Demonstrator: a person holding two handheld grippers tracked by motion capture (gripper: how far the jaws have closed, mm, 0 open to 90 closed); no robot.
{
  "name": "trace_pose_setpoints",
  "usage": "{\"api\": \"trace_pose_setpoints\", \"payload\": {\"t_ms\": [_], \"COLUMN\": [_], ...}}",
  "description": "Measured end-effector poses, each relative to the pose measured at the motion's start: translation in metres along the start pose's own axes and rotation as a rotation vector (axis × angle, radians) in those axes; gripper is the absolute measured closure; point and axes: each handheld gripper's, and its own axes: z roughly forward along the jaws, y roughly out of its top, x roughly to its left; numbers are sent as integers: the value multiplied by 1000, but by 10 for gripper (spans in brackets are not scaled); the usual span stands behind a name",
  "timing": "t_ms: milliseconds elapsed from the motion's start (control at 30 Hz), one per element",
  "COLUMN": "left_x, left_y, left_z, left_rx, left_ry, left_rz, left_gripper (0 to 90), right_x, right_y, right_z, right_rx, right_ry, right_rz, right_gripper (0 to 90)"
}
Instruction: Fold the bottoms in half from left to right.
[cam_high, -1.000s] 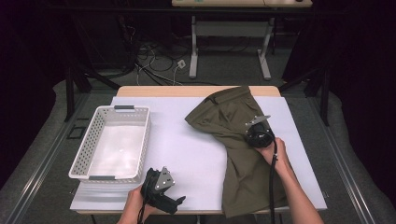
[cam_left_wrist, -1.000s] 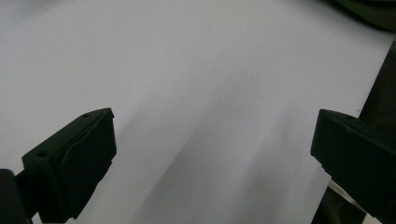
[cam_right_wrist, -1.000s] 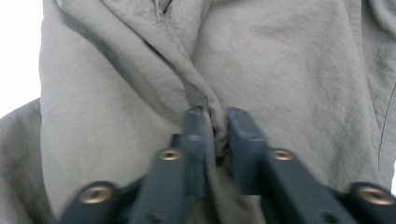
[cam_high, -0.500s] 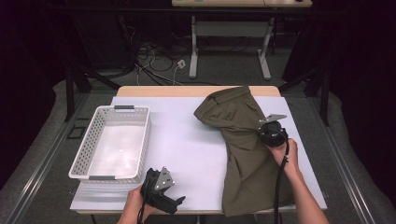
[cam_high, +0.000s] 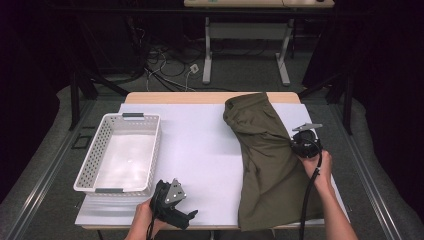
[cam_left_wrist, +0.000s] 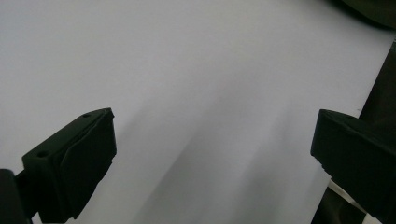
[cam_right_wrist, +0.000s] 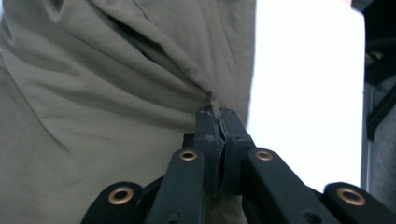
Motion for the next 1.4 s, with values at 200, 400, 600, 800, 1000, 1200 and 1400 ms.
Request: {"api": "trace_pose_setpoints", "payload": {"t_ms": [200, 400, 600, 800, 1000, 1200, 1400], "left_x": [-1, -1, -1, -1, -2, -2, -1], "left_y": [0, 0, 1, 1, 1, 1, 1], "left_z": [0, 0, 0, 1, 1, 3, 3], "left_rx": [3, -1, 4, 4, 7, 4, 2], "left_ry": [-3, -1, -2, -2, -5, -5, -6], "left_rz": [-1, 2, 1, 5, 3, 3, 0], "left_gripper": [0, 0, 0, 0, 0, 0, 0], "right_x": [-7, -3, 3, 14, 30, 36, 32], "right_y": [-8, -6, 4, 17, 36, 43, 42], "right_z": [9, 10, 5, 5, 14, 28, 33], "right_rx": [60, 44, -14, -63, -82, -67, -73], "right_ry": [9, 41, 59, 85, 92, 104, 90], "right_rz": [30, 1, -39, -80, -137, -176, -129], "right_gripper": [880, 775, 651, 588, 564, 788, 900]}}
